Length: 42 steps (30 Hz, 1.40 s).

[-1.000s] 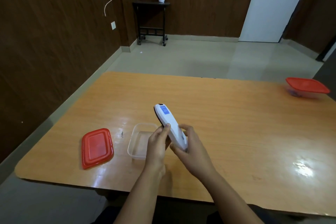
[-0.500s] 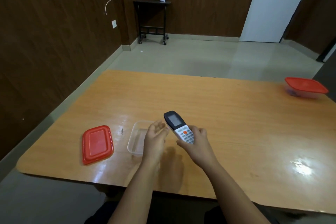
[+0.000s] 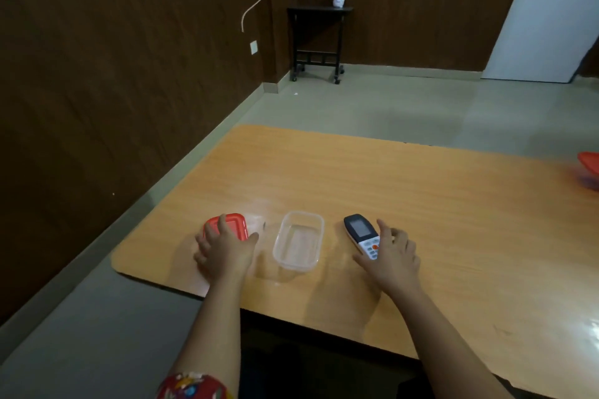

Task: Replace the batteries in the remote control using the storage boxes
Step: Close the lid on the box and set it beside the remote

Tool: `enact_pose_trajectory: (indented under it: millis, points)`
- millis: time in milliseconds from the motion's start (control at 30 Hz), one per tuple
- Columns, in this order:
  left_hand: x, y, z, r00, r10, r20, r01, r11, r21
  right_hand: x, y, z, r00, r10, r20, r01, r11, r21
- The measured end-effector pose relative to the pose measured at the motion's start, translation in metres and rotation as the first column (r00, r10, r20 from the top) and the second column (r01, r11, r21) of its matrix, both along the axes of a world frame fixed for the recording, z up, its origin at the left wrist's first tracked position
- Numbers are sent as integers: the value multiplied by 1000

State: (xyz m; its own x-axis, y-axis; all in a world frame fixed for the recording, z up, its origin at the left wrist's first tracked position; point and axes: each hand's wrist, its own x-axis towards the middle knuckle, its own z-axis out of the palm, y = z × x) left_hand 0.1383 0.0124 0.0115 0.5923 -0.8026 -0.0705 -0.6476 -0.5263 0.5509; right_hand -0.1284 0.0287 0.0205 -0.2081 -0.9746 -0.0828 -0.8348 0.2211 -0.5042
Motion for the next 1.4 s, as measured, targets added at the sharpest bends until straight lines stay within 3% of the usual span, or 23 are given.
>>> enact_pose_trajectory:
  millis: [100,200,233,300,333,367,400,433,467,500,567,633,800,867,933,1033,1233,1400]
  points:
    - [12,5,-7,999,-30,31,24,983,184,9,8,10,997,73,10,-71,989,-130]
    - [13,12,-3,997,-26,75,19,996,90,16,14,14,992,128,3,-127,984,-126]
    - [12,15,3,1000,1,24,-2,1000,12,18,15,14,990,140,2,-138,983,-124]
    - [8,16,19,956,18,-293,-71,983,-169,23,17,14,987,156,39,-148,976,-159]
    - [4,18,27,855,-22,-518,-130,958,-254,25,17,13,982,168,81,-149,968,-202]
    - [-2,21,35,678,-90,-729,-204,930,-305,29,18,12,973,189,131,-151,955,-255]
    - [-8,27,42,427,-162,-890,-267,917,-296,32,18,12,958,217,186,-154,939,-306]
    - [-15,34,48,152,-223,-963,-279,925,-258,35,19,12,936,249,248,-153,925,-348]
    - [-21,39,52,-56,-242,-969,-235,946,-223,39,19,13,904,273,329,-142,918,-371]
    - [-28,43,56,-183,-237,-954,-162,964,-208,44,19,15,860,277,428,-118,925,-361]
    - [-39,45,58,-268,-233,-935,-44,972,-230,51,20,20,738,226,636,-79,965,-252]
    - [-50,41,57,-168,-237,-957,-4,971,-240,57,18,19,618,133,775,-55,990,-127]
    - [-56,32,50,384,-280,-880,7,954,-300,56,7,13,397,-36,917,62,998,13]
    - [-45,27,47,569,-276,-775,-55,927,-371,55,1,9,376,-60,925,94,995,26]
    - [-30,19,40,700,-229,-676,-93,910,-405,57,-3,4,412,-64,909,104,994,23]
    - [-17,10,28,711,-185,-679,-72,941,-332,63,-10,-4,489,-63,870,108,994,11]
    - [-28,8,18,609,-243,-755,233,965,-123,70,-16,-10,710,-12,704,86,994,-70]
    - [-26,8,16,624,-238,-744,223,967,-122,74,-16,-11,753,4,658,40,998,-52]
